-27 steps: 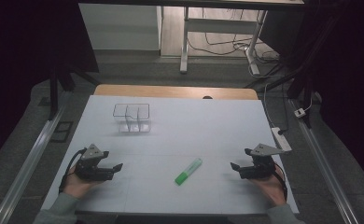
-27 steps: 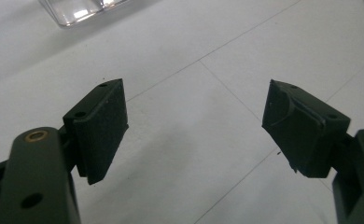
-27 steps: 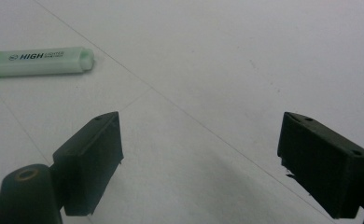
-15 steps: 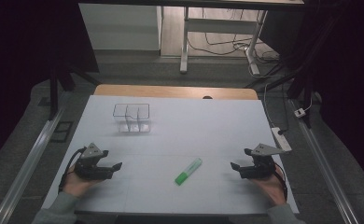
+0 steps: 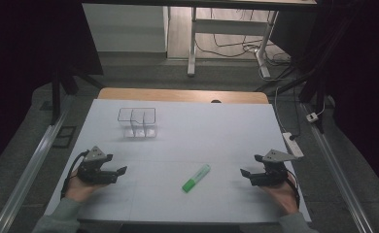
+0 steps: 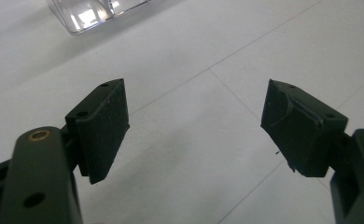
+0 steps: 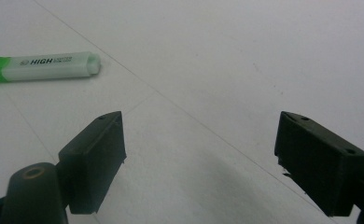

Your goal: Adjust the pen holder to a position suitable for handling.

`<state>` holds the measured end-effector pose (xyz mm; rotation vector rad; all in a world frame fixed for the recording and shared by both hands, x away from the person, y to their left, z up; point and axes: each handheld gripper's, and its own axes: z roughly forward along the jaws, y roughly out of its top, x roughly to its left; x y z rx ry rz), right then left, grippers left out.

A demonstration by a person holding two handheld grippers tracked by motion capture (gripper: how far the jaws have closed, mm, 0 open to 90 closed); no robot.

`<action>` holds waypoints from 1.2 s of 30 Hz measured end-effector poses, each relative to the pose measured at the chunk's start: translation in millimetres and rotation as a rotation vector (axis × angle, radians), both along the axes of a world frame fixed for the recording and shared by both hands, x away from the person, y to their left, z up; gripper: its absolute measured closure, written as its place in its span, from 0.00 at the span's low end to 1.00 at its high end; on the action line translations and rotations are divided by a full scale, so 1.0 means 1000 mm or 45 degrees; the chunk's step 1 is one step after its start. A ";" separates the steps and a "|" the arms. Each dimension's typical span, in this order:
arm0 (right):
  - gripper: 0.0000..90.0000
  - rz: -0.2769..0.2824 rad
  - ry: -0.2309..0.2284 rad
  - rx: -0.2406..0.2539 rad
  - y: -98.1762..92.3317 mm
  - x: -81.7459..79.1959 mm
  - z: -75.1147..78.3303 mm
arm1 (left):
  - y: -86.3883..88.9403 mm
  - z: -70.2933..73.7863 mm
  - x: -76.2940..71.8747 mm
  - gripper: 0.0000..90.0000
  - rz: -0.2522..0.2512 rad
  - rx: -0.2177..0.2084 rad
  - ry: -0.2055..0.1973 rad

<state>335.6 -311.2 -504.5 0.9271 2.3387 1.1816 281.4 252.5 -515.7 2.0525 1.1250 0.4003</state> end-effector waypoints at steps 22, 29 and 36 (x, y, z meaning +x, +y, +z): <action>0.19 -0.010 0.005 -0.021 0.002 -0.001 -0.001 | 0.007 0.007 0.036 0.28 0.051 0.033 0.003; 0.19 -0.001 0.004 -0.042 0.005 -0.004 -0.002 | 0.017 0.005 0.057 0.28 0.080 0.046 0.030; 0.19 -0.018 0.000 -0.023 0.002 -0.004 -0.004 | 0.024 0.006 0.070 0.31 0.115 0.049 0.038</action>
